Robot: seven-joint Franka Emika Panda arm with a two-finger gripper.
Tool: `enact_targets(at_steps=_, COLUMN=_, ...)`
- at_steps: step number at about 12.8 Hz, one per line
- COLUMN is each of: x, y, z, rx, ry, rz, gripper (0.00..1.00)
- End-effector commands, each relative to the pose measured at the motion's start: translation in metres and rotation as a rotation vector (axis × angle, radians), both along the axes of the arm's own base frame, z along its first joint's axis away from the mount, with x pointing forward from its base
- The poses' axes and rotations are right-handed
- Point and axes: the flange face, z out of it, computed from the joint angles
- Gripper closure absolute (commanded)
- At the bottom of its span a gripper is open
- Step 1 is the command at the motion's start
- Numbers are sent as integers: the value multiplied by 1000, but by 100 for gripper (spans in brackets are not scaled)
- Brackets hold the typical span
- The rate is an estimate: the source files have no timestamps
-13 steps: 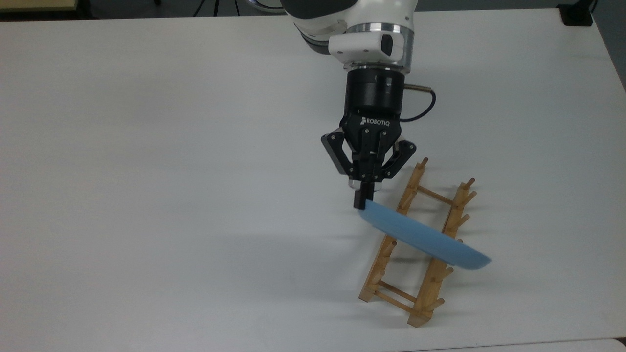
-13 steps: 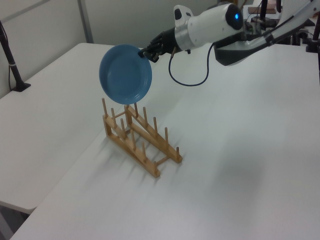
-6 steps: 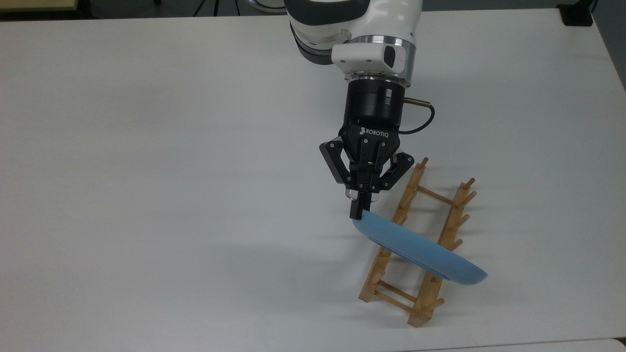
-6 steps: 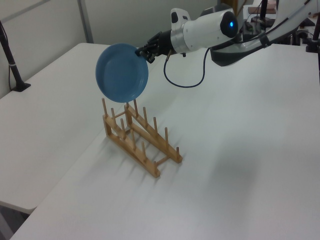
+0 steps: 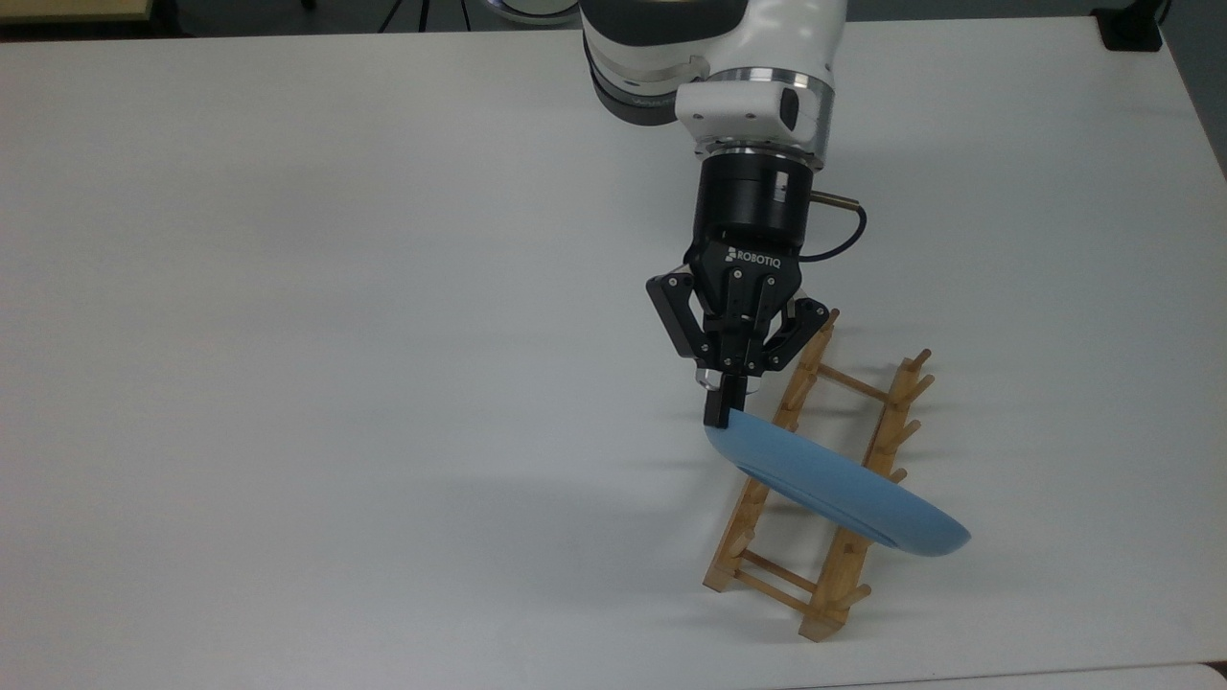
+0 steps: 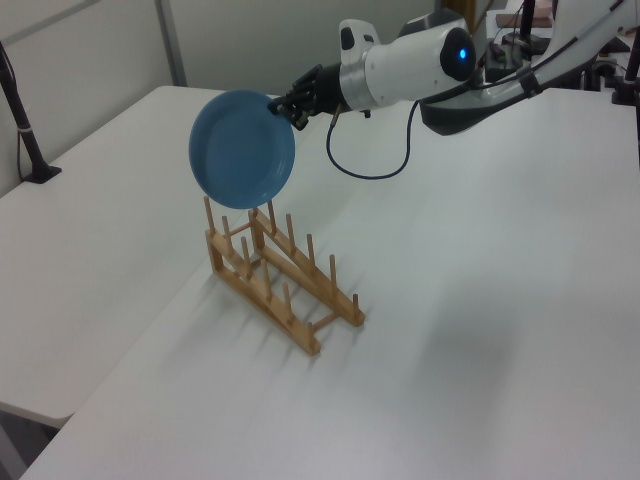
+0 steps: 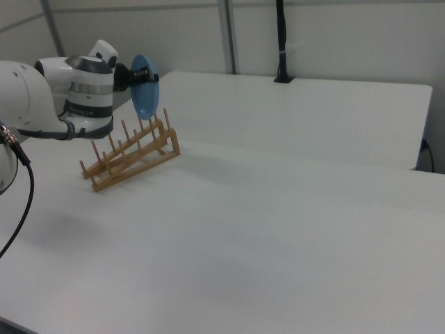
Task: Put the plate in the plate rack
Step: 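Lower the blue plate between the rack's pegs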
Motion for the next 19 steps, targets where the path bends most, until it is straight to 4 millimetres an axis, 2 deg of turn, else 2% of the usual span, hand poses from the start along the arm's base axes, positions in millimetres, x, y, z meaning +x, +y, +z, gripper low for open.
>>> enact_targets(at_steps=1, x=-5, y=15, z=-1, rx=-16, ry=-28, rz=-12, gripper=100)
enact_targets(at_steps=4, x=-6, y=16, z=-6, rx=-34, ry=-32, rz=-18, gripper=100)
enact_targets(at_steps=14, x=-15, y=42, z=-17, rx=-44, ry=-16, rz=-12, gripper=100)
enact_targets(at_steps=16, x=-17, y=48, z=-23, rx=-62, ry=-12, rz=-17, gripper=100)
enact_targets(at_steps=19, x=-14, y=46, z=-35, rx=-85, ry=-5, rz=-13, gripper=100)
